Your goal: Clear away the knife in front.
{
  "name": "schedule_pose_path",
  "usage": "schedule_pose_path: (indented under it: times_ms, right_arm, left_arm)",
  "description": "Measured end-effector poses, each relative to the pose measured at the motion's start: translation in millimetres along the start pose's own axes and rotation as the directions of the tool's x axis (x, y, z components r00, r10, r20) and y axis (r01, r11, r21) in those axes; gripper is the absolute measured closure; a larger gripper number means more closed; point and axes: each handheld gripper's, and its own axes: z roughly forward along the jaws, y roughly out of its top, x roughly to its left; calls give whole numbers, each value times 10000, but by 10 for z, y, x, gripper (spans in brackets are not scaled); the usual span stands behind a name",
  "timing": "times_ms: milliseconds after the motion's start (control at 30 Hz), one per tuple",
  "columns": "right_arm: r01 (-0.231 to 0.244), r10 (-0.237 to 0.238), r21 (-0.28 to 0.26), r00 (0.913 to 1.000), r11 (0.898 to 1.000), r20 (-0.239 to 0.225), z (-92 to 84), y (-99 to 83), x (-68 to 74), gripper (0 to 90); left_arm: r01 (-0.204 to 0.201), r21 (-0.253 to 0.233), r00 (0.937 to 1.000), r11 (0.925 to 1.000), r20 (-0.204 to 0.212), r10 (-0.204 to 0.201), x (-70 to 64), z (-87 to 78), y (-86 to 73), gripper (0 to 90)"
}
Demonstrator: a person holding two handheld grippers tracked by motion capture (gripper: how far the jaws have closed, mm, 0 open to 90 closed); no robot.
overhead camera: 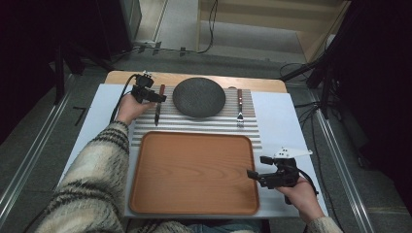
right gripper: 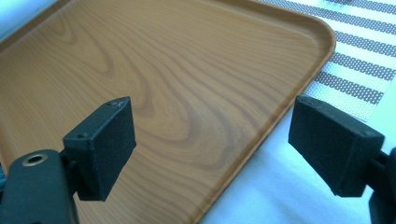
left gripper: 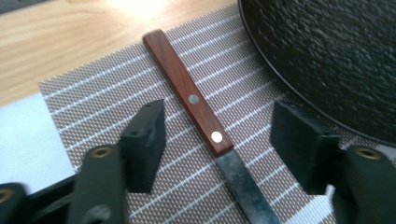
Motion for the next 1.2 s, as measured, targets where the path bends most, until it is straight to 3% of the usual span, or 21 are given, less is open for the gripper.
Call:
schedule_pose_path:
  times_ms: [167,267,467,633,900,1067,1200]
  right_arm:
    - [0,0,-3,10000,10000,4,-1,0,-1,132]
    - [18,-18,12,10000,10000,-3,0,-1,1,132]
    - [23,-23,8,10000,10000,23,-2,-2,0,132]
    - [47,-47,28,10000,10000,36,-1,-2,1,132]
    - [217,-222,201,9995,9996,213,10,0,9,132]
    - [227,-233,225,9994,9995,238,7,-2,9,132]
    - [283,-289,271,9994,9992,214,15,-4,12,132]
  left_arm:
    - [-110,329,9996,9994,-241,118,-26,26,28,449]
    - [-201,526,9990,9984,-391,222,-43,33,41,545]
    - [366,954,9989,9948,-322,-337,-41,69,42,602]
    - [723,1311,9966,9887,-497,-662,-53,106,30,657]
    - [1476,1330,9857,9801,-1014,-1347,-109,122,48,706]
    - [2225,966,9714,9701,-1066,-2122,-92,113,12,757]
    - [2318,896,9681,9686,-1186,-2207,-104,113,6,768]
